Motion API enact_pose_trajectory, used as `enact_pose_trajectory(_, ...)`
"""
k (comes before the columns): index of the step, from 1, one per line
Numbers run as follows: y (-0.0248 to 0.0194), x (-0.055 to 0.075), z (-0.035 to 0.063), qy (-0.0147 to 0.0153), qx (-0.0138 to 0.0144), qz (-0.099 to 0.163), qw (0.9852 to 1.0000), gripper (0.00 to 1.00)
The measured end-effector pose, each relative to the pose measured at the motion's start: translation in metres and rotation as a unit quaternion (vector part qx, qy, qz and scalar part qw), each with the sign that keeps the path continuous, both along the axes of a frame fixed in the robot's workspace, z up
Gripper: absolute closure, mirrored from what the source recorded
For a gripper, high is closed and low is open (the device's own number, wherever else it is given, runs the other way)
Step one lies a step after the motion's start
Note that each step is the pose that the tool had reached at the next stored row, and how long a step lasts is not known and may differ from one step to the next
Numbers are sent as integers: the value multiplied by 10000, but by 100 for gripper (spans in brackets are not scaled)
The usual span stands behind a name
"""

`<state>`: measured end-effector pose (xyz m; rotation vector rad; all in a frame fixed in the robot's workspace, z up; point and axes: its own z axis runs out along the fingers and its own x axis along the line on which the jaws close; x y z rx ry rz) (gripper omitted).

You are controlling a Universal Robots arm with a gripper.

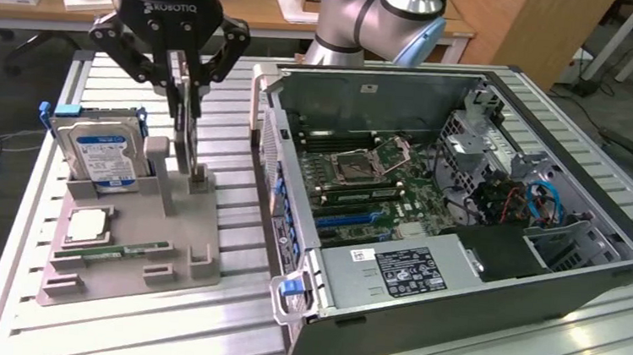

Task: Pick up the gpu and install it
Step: 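Pick up the gpu and move the gpu toward the slot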

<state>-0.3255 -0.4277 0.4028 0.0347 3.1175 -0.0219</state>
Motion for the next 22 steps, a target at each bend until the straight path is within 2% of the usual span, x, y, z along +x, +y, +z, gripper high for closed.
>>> enact_pose_trajectory(10, 0, 25, 87, 0, 0, 1, 10000, 74)
enact_pose_trajectory(22, 0, 229, 91, 0, 0, 0, 10000, 74)
